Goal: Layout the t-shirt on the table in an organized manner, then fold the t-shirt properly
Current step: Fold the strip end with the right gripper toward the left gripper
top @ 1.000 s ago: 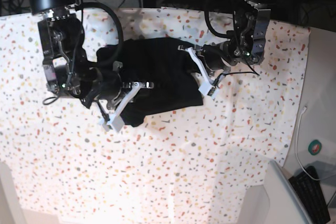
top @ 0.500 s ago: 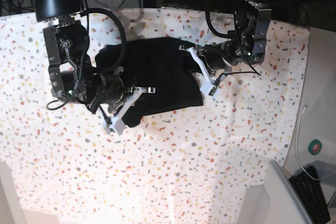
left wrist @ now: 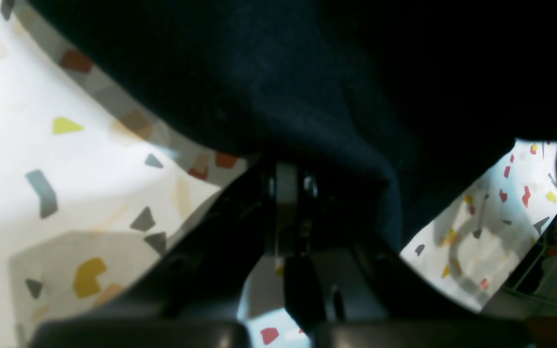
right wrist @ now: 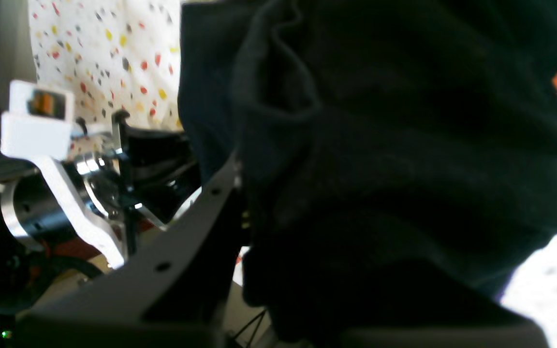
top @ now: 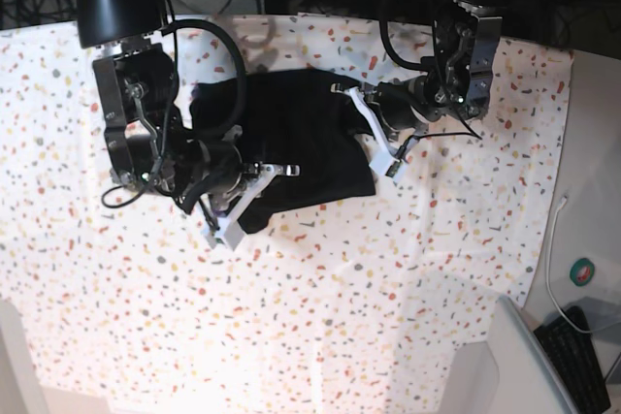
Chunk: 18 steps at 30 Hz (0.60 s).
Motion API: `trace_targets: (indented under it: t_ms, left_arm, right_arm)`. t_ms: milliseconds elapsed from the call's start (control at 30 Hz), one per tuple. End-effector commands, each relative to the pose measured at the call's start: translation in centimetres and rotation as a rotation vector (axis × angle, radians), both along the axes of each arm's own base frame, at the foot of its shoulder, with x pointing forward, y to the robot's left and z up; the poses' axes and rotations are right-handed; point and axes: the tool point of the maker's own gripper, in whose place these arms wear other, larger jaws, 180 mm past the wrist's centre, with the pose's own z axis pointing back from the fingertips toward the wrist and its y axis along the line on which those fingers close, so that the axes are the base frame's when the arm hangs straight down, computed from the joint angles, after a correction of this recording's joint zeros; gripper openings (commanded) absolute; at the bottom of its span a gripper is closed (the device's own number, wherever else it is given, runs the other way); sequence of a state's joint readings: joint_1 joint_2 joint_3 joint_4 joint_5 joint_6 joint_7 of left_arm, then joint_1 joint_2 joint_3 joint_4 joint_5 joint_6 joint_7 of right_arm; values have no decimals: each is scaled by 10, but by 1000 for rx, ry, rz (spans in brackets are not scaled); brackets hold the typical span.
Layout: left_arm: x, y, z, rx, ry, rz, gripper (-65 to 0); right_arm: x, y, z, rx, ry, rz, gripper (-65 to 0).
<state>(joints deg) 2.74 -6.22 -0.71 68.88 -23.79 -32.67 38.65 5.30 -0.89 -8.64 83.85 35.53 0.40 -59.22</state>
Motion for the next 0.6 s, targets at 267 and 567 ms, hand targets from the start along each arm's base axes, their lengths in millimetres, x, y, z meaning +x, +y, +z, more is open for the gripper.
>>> trace_targets:
  t_ms: [267, 567]
  left_arm:
    - [9, 3, 7, 1, -30, 0, -650]
    - [12, 24, 21, 32, -79, 21, -650]
  right_arm:
    - [19, 3, 11, 27, -56, -26, -650]
    - [13, 13, -4, 39, 9, -26, -648]
